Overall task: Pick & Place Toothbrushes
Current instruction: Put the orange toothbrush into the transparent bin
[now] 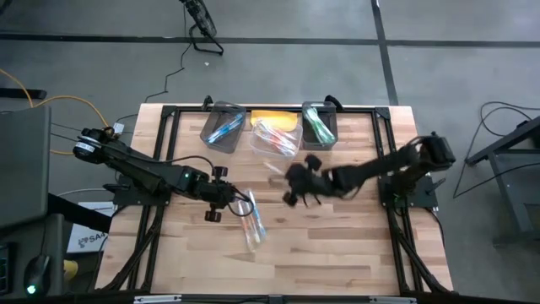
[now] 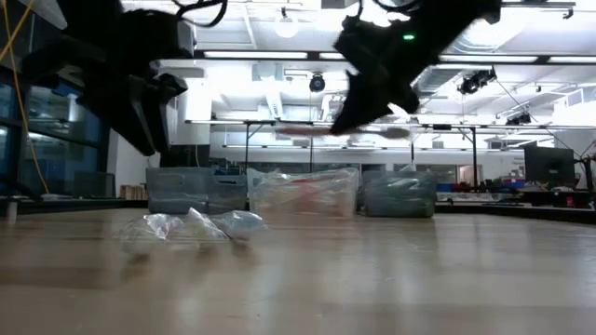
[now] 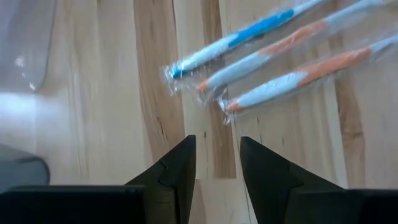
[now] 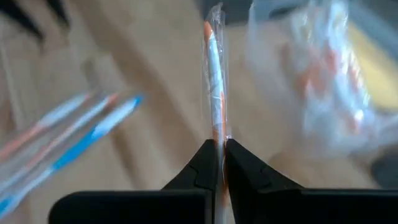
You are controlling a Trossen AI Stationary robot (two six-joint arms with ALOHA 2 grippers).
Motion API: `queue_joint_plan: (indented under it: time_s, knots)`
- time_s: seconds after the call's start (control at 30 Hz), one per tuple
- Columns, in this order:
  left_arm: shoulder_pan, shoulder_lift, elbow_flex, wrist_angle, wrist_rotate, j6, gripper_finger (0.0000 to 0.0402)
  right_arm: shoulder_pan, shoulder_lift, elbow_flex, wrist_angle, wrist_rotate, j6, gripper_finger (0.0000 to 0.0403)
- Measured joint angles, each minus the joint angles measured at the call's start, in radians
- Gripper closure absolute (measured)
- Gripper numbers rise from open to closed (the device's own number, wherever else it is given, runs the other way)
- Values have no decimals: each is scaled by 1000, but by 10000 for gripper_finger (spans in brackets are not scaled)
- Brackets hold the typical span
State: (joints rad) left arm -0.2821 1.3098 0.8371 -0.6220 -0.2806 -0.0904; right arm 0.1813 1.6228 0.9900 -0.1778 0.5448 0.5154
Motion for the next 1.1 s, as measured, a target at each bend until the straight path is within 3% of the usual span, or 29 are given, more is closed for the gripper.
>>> queue_joint_plan:
  time_s: [0.13,0.47,0.63,1.1]
  knots:
    - [0,0,-29,14,0,-28,281,-154,-24,36,10,-60,-104,393]
    - [0,0,-49,61,-1,-46,281,-444,38,53,196,-319,-128,392]
    - [0,0,-49,79,16,-50,281,-492,114,53,253,-387,-135,391]
    - [0,0,-49,111,47,-75,281,-554,202,53,299,-392,-150,391]
